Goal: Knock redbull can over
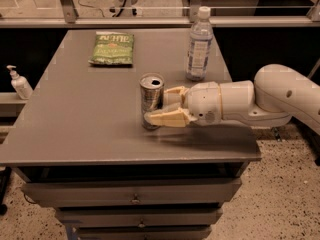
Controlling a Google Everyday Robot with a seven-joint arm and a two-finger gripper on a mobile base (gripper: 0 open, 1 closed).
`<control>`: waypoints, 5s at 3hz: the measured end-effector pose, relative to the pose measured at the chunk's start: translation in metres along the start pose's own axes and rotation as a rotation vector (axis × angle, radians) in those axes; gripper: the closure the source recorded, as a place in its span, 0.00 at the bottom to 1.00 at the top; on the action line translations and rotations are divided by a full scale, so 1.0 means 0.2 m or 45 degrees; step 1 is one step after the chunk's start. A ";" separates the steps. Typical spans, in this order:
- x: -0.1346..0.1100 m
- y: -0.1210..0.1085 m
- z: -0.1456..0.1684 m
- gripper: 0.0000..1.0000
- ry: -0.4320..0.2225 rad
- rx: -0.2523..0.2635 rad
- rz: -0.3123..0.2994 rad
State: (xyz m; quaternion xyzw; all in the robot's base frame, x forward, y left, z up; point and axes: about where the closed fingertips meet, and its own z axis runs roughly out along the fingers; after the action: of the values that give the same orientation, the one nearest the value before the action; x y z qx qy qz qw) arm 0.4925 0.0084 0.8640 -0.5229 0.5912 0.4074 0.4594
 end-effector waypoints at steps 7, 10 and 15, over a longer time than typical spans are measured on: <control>-0.02 -0.39 0.21 1.00 1.266 -0.305 -0.619; 0.08 -0.41 0.26 0.39 1.581 -0.364 -0.756; 0.00 -0.40 0.05 0.00 1.425 -0.250 -0.567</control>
Offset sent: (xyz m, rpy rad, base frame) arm 0.0559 -0.0345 0.0262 -0.1559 -0.1031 -0.0894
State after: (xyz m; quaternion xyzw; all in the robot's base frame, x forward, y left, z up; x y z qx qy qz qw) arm 0.5735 0.0086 0.8607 -0.8086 0.5790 0.0174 0.1026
